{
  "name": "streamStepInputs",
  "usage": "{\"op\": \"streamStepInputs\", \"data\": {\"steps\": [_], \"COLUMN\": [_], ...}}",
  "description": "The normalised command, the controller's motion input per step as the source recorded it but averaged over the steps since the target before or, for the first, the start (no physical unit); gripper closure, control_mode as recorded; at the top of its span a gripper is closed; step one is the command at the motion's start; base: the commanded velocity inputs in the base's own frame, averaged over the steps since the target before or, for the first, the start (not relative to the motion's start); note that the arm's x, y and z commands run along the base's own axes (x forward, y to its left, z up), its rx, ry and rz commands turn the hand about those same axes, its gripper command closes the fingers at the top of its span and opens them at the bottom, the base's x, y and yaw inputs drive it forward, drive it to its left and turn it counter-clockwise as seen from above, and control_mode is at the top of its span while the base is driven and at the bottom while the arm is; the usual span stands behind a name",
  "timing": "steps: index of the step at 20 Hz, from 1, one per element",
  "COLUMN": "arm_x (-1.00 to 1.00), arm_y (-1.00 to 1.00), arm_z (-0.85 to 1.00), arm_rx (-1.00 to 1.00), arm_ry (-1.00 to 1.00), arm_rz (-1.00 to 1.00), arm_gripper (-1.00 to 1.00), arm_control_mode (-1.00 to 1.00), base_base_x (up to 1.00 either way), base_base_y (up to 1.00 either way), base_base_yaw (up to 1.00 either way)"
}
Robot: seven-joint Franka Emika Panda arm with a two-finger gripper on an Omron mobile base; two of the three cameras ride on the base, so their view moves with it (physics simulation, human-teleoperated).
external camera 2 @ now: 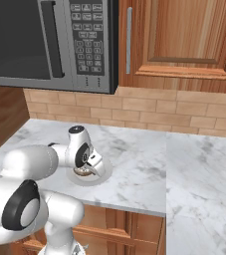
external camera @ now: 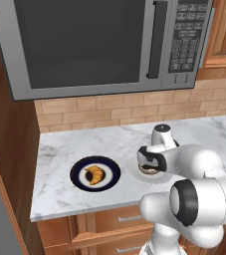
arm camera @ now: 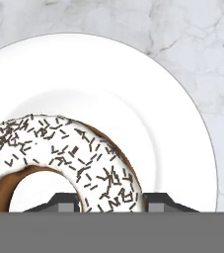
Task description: Place the pastries on the plates.
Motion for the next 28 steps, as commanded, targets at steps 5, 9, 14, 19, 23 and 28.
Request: {"op": "streamStepInputs", "data": {"steps": [5, 9, 14, 19, 23, 28], "arm_x": [0.00, 0.00, 0.00, -0.20, -0.48, -0.78], "arm_y": [0.00, 0.00, -0.01, 0.00, 0.00, 0.00], "arm_z": [-0.03, 0.00, 0.00, 0.35, 0.40, 0.35], "arm_rx": [0.00, 0.00, 0.00, 0.02, 0.03, 0.00], "arm_ry": [0.00, 0.00, 0.00, 0.00, 0.00, 0.00], "arm_rz": [0.00, 0.00, 0.00, 0.00, 0.00, 0.00], "arm_gripper": [-1.00, -1.00, -1.00, -1.00, -1.00, -1.00], "arm_control_mode": [-1.00, -1.00, -1.00, -1.00, -1.00, -1.00], "base_base_x": [0.00, 0.00, 0.00, 0.00, 0.00, 0.00], "base_base_y": [0.00, 0.00, 0.00, 0.00, 0.00, 0.00], "base_base_yaw": [0.00, 0.00, 0.00, 0.00, 0.00, 0.00]}}
